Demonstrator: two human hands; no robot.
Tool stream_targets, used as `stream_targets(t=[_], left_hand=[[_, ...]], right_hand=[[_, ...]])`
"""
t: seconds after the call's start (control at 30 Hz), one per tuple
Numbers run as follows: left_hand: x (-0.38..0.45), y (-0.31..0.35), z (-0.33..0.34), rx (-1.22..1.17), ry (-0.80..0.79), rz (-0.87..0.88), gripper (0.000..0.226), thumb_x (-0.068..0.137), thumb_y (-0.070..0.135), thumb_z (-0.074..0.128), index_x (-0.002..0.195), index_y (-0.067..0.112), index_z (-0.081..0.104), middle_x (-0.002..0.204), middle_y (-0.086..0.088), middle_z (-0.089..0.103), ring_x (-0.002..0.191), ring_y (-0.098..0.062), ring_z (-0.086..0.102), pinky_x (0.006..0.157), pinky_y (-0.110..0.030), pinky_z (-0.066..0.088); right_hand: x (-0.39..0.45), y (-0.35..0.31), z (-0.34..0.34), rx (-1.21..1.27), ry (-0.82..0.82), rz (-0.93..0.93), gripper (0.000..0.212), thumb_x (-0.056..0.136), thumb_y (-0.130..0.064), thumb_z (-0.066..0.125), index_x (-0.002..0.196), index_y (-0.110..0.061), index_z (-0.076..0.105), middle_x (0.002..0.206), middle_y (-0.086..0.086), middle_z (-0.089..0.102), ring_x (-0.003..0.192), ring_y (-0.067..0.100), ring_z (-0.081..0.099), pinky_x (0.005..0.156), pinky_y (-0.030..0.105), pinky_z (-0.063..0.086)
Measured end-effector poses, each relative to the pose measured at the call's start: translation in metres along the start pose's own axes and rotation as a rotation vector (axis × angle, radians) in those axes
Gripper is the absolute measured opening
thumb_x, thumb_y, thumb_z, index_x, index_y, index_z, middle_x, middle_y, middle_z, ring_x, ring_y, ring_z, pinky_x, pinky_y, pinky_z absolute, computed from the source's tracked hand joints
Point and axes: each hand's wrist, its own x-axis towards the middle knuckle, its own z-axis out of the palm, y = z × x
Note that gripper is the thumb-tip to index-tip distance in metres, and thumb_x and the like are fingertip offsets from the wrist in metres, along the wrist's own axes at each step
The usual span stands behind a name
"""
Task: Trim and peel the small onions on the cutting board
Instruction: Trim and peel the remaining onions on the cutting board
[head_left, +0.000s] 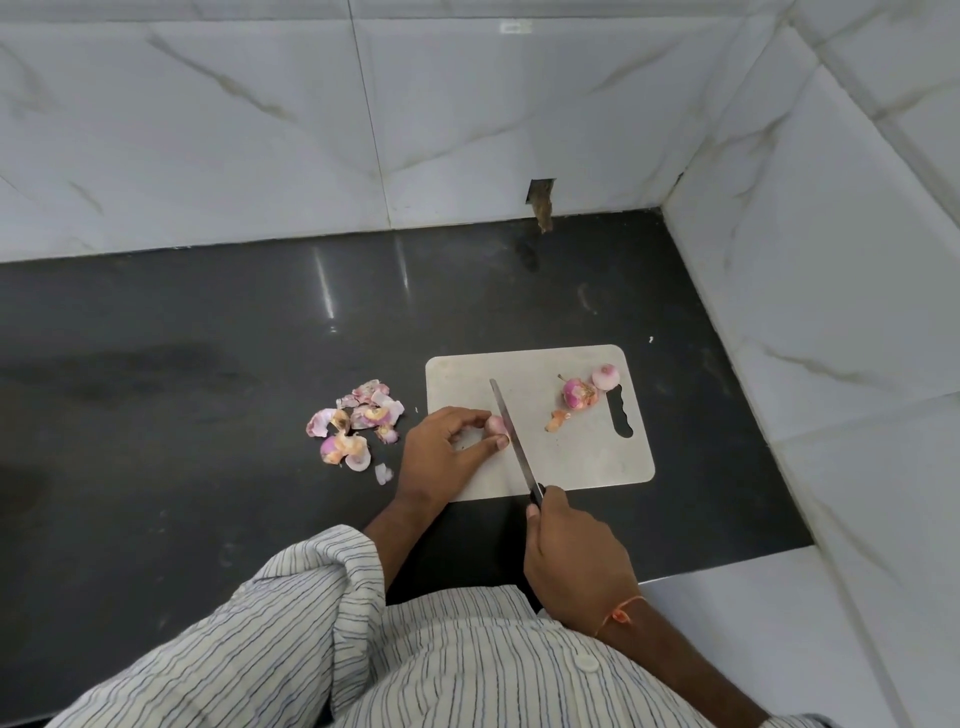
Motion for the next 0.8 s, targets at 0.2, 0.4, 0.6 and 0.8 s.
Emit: stream_targets(t=[0.2,0.4,0.6,0.8], left_hand=[[0.001,-0.002,0.001,0.003,0.025,0.005,0.032,0.086,0.037,0.089,0.115,0.026,0.083,0.112,0.018,0.077,0.104,0.004,0.068,0.085,-0.011,0.050],[0.001,-0.001,0.001,-0.008,0.029,0.009,0.030,0.086,0.036,0.090,0.114,0.027,0.083,0.111,0.018,0.078,0.105,0.002,0.069,0.086,-0.012,0.050],[0.001,-0.003,0.002,-0.001,0.022,0.017,0.031,0.087,0.036,0.089,0.115,0.025,0.082,0.112,0.017,0.078,0.106,0.000,0.069,0.085,-0.013,0.051],[0.001,-0.002,0.002,0.008,0.022,0.021,0.029,0.087,0.037,0.089,0.114,0.027,0.082,0.112,0.018,0.078,0.107,-0.002,0.070,0.086,-0.014,0.051]], right_hand=[[0.021,-0.014,-0.003,0.053,0.005,0.019,0.017,0.112,-0.039,0.031,0.109,-0.023,0.038,0.093,0.000,0.066,0.082,0.023,0.065,0.070,0.038,0.049],[0.017,-0.011,-0.001,0.042,-0.033,0.020,0.017,0.112,-0.037,0.032,0.111,-0.022,0.040,0.094,0.002,0.068,0.089,0.027,0.071,0.071,0.041,0.052],[0.025,-0.012,0.003,0.090,-0.035,0.020,0.016,0.112,-0.035,0.032,0.108,-0.021,0.038,0.100,0.006,0.070,0.092,0.031,0.069,0.071,0.039,0.046],[0.027,-0.005,0.008,0.073,-0.074,0.025,0.017,0.113,-0.036,0.032,0.111,-0.021,0.039,0.098,0.004,0.068,0.088,0.027,0.068,0.071,0.039,0.048]])
